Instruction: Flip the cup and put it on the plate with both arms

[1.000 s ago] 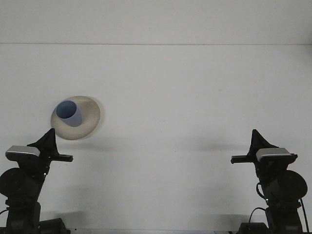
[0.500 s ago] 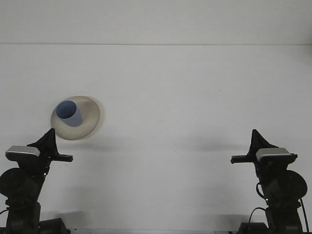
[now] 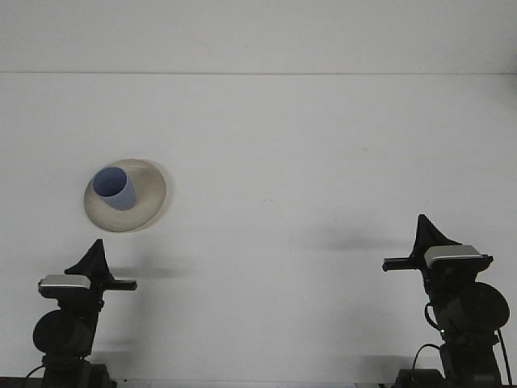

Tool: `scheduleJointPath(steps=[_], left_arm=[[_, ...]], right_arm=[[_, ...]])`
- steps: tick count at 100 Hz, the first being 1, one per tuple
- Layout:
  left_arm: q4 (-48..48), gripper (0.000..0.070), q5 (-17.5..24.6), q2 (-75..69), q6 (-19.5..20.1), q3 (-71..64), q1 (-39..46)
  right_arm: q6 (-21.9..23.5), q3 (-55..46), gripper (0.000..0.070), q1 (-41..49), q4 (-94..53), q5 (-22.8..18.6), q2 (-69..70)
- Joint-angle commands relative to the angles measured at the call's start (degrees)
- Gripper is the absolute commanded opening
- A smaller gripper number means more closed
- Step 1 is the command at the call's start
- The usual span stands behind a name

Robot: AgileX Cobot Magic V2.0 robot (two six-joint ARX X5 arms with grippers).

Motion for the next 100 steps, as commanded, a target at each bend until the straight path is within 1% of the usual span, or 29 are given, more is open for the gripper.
scheduleJointPath(steps=[1,9,18,28,100], left_arm=[[0.8,0.0014,-0.2,-3.2,-0.5,-1.7,0.0],[0.1,0.0015,-0.2,-7.1,-0.5,-3.8,0.0],[0.5,0.0015,-0.3,-6.8,-0.5,-5.0,0.0],[-1.1,0.0015,-0.3,-6.8,-0.4,-5.1,0.0],[-1.1,0.0015,-0.3,-6.7,-0.5,-5.1,0.1]], right_arm=[[0.8,0.4,0.0,0.0,0.8,0.0,0.2],[0.8,0.4,0.0,0.0,0.8,0.0,0.2],[0.8,0.4,0.0,0.0,0.9,0.0,0.2],[0.8,0.4,0.0,0.0,0.9,0.0,0.2],[0.8,0.4,0.0,0.0,1.0,0.0,0.2]])
